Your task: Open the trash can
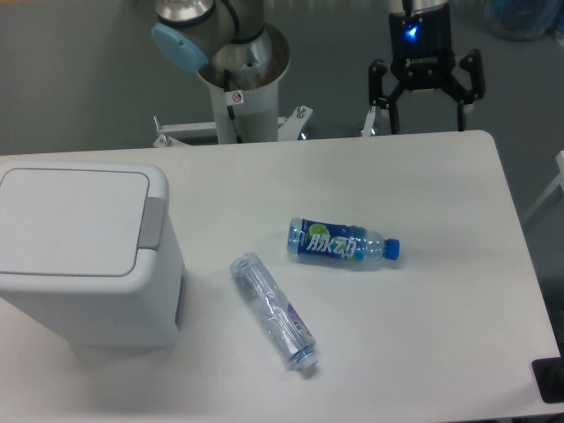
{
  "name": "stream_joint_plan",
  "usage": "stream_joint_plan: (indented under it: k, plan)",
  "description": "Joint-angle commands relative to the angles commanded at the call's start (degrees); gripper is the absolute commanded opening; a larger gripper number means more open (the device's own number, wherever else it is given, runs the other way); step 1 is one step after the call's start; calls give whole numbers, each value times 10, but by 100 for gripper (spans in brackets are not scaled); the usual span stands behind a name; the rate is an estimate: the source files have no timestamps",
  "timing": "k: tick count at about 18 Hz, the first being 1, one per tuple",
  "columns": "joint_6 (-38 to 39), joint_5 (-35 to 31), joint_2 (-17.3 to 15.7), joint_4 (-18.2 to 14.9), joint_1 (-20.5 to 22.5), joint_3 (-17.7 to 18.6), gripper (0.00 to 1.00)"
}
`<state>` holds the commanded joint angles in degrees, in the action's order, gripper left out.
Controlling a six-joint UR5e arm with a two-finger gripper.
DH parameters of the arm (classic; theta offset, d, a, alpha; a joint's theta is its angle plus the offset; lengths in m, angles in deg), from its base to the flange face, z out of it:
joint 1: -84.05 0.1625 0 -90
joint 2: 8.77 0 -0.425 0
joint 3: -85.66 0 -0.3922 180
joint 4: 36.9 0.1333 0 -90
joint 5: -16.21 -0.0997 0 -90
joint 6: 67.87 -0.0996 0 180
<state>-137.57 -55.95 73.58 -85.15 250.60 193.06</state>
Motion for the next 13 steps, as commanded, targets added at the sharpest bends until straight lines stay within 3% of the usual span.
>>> stream_joint_plan:
  k: [9,13]
  plan:
    - [9,-2,-1,-2,-21,7,100]
    - [105,0,-1,-3,-45,6,100]
